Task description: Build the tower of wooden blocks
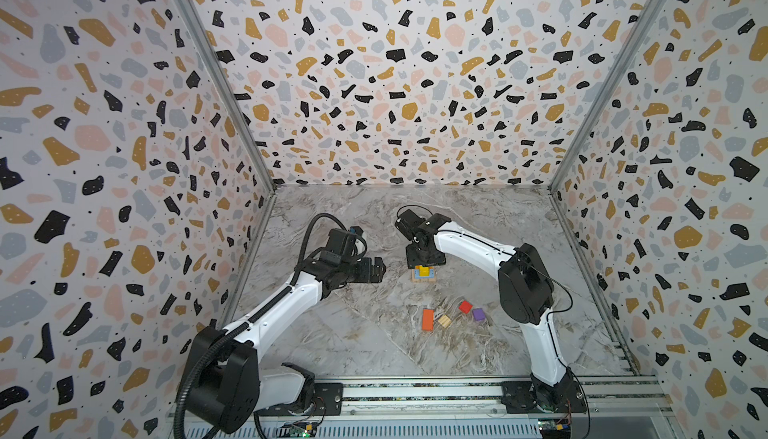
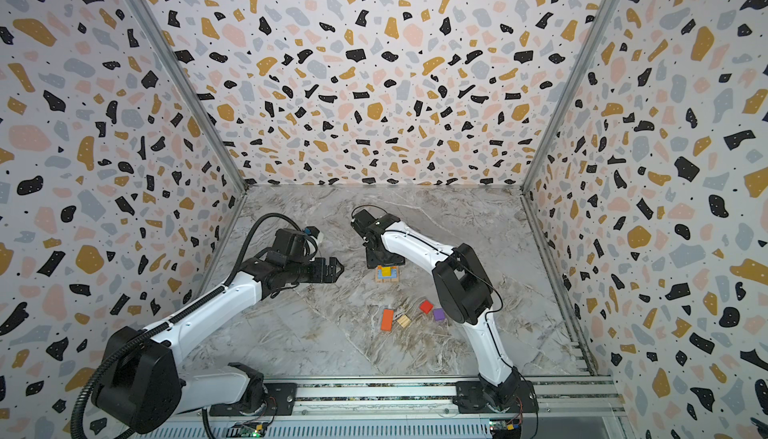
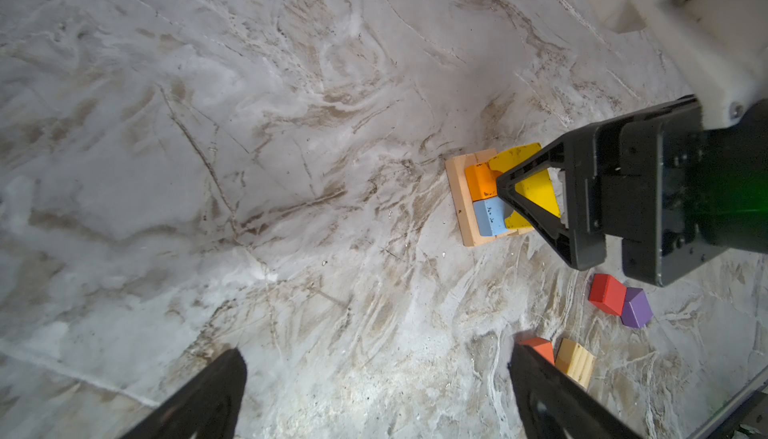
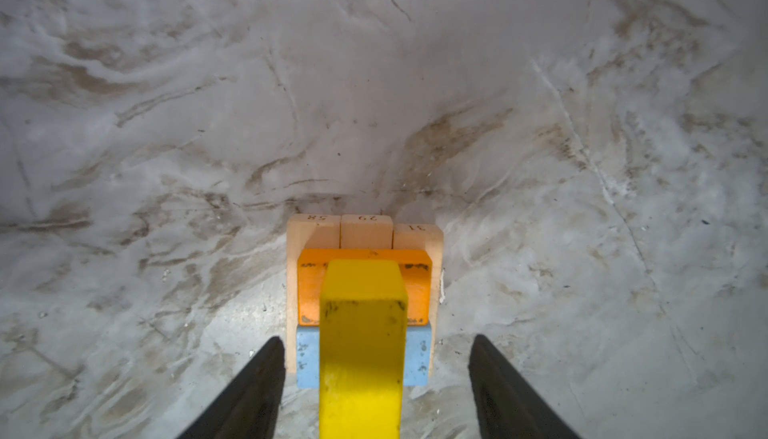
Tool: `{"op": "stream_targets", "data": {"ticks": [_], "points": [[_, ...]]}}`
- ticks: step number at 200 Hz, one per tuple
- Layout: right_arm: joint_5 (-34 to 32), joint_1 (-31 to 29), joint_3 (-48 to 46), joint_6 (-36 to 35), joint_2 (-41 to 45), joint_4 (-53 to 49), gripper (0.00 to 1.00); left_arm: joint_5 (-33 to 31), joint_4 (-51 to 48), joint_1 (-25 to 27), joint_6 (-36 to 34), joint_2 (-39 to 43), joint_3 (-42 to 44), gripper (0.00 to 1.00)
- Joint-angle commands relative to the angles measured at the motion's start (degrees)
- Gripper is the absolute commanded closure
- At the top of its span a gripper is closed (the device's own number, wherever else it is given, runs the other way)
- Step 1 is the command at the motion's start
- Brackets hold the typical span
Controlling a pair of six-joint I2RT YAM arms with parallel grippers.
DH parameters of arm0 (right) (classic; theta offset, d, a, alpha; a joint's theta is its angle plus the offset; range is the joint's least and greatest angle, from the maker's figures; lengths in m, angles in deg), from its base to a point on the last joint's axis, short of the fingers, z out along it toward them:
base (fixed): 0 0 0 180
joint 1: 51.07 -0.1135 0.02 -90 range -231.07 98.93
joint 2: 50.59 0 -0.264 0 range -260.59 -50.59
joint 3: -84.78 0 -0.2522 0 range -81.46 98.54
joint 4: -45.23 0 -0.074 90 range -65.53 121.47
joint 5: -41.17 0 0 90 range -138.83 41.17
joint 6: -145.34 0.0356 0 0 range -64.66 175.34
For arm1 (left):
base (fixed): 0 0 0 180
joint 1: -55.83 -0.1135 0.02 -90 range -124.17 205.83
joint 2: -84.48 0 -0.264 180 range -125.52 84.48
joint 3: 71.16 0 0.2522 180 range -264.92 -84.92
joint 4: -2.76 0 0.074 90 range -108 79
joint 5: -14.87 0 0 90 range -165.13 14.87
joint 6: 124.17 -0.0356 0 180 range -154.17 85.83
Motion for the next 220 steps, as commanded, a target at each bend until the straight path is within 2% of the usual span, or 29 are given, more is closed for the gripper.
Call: {"op": "stream_targets", "data": {"ticks": [1, 28, 55, 70, 84, 98, 123, 142, 220], "points": [[-1.96, -0.54, 1.66, -1.52, 4.50, -2.73, 0.21, 0.02, 0.89, -0.48, -1.20, 0.20, 0.11, 0.00], [-2.59, -1.28, -0.07, -3.31, 7.78, -3.02, 0.12, -0.74, 0.81, -0.72, -1.24, 0.26, 0.06, 0.00], [-2.39, -1.66, -3.72, -4.30, 12.19, -3.19, 0.09, -1.07, 0.79, -1.06, -1.28, 0.15, 0.01, 0.00], [-3.20, -2.58, -5.31, -4.27, 14.44, -4.34, 0.18, -1.11, 0.81, -1.29, -1.27, -0.06, -0.02, 0.00], [-3.98, -3.72, -6.75, -3.97, 16.47, -5.43, 0.18, -1.03, 0.78, -1.60, -1.25, -0.24, -0.13, 0.00], [-4.15, -4.92, -8.33, -3.20, 18.39, -6.60, 0.25, -1.03, 0.78, -1.77, -1.27, -0.42, -0.16, 0.00], [-3.10, -7.49, -11.36, -1.87, 21.44, -7.11, 0.28, -1.06, 0.85, -2.03, -1.26, -0.51, -0.16, 0.00], [-3.01, -9.43, -14.08, 0.05, 23.08, -7.17, 0.34, -1.18, 1.08, -2.19, -1.21, -0.37, -0.12, 0.00], [3.71, -14.77, -27.94, 8.79, 25.47, 2.39, 0.48, -0.99, 1.31, -2.39, -1.15, 0.04, 0.12, 0.00]]}}
